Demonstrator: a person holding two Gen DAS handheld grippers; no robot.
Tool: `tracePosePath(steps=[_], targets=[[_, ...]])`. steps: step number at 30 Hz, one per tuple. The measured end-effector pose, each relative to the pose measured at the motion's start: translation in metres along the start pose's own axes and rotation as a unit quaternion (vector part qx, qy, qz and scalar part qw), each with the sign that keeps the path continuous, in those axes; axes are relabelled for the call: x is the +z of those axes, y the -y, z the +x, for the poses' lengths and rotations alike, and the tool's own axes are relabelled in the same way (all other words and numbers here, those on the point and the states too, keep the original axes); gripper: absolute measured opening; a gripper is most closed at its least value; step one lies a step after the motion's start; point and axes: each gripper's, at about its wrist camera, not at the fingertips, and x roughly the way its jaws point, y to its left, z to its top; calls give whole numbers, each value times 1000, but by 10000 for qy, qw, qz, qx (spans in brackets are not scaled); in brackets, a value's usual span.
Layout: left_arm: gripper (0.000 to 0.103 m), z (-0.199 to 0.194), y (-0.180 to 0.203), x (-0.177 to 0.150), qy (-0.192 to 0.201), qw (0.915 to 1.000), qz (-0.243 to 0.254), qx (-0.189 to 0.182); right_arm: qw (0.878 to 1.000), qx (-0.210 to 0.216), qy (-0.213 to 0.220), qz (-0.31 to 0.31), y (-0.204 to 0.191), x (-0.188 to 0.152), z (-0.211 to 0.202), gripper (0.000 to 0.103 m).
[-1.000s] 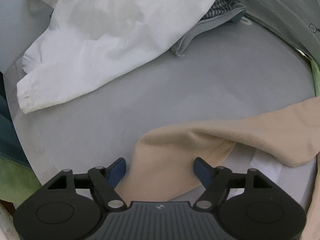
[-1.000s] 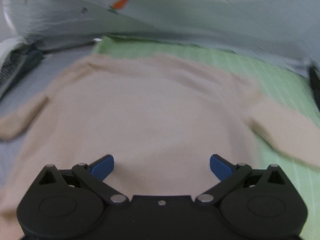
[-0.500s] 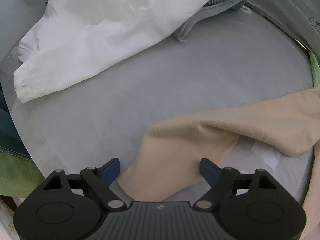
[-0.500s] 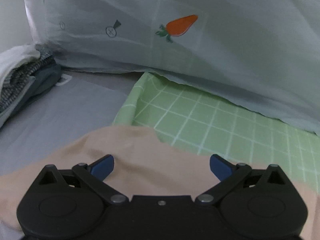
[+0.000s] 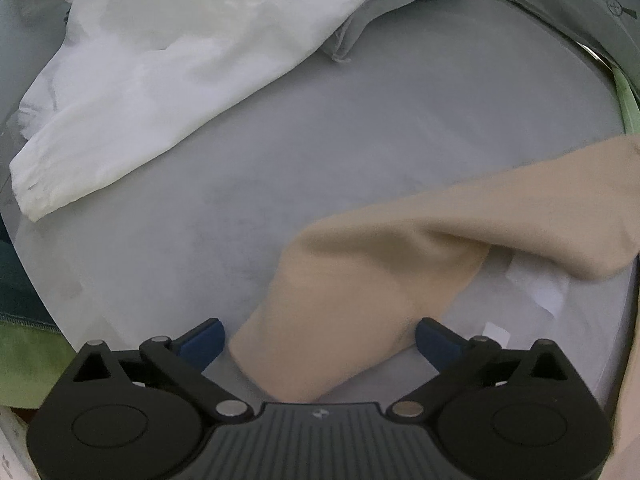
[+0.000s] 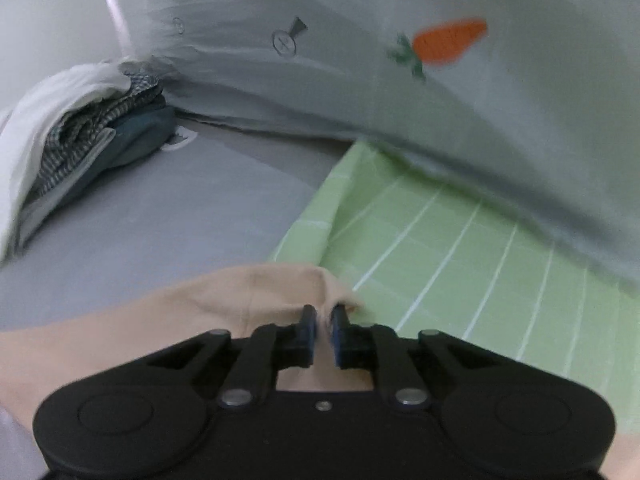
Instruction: Fold clothes
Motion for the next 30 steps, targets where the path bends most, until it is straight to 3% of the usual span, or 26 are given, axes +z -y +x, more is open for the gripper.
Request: tracePosePath(steps=[4, 6, 7, 8, 13, 14, 18, 21, 28, 30], targets=[[103, 0, 0, -4, 18, 9999, 98, 24, 9962, -404, 409, 649, 26, 18, -7, 8], [103, 0, 0, -5, 37, 10000, 89, 16, 9948, -561, 236, 823, 35, 23, 1, 11], [103, 0, 0, -6, 37, 10000, 79, 16, 9940, -637, 179, 876, 38, 23, 2, 28], [103, 0, -1, -6, 30, 10000, 64, 18, 9936, -711, 191, 851, 35, 19, -3, 55], [103, -1, -1, -8, 25, 10000, -74, 54, 9912, -1079, 252, 723, 21, 1, -25, 93], [103, -1, 0, -8, 25, 9999, -100, 64, 9905, -1153, 264, 698, 18, -3, -29, 97], [101, -9, 7, -10, 152, 9997, -79, 150, 9858, -1436, 235, 835, 10, -35, -63, 98], [100, -22, 19, -10, 371, 9993, 88, -29, 9803, -1679, 128, 1035, 5, -70, -97, 98], [101, -48, 55, -17, 745, 9935, 744, -436, 9541, -2398, -510, 1719, 1, -184, -188, 98], [100, -50, 85, -22, 755, 9904, 940, -681, 9445, -2474, -611, 2072, 0, -211, -209, 97]])
